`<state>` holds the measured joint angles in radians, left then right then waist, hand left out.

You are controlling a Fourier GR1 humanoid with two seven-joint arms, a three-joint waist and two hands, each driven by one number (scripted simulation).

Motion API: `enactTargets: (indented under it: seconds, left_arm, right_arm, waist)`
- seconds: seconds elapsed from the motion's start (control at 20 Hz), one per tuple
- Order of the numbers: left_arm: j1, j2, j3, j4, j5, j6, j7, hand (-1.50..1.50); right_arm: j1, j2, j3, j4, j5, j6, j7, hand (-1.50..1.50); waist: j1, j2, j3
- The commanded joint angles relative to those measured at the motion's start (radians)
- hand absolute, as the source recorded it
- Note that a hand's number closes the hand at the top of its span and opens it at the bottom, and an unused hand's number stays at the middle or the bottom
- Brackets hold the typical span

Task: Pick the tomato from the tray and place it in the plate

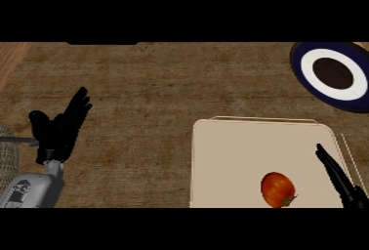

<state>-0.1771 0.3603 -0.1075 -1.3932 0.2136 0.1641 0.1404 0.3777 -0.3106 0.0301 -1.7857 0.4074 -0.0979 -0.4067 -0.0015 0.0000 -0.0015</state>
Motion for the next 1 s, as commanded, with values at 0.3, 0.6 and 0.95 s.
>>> enactTargets:
  seconds: [0.3,0.6,0.95]
  left_arm:
    - [-0.064,0.001,0.097,0.097,0.007,-0.090,-0.018,0.00]
    - [0.093,-0.060,0.053,-0.029,-0.075,-0.052,-0.055,0.00]
    - [-0.019,-0.097,0.094,0.090,-0.119,-0.083,-0.055,0.00]
  right_arm:
    - [-0.068,0.005,0.051,0.030,0.188,0.045,0.166,-1.50]
    - [-0.135,0.070,0.100,0.060,0.260,0.068,0.256,-1.50]
    - [-0.200,0.109,0.106,0.076,0.341,0.091,0.345,-1.50]
  waist:
    - [-0.003,0.001,0.001]
    - [0.004,-0.001,0.001]
    - [-0.002,0.001,0.001]
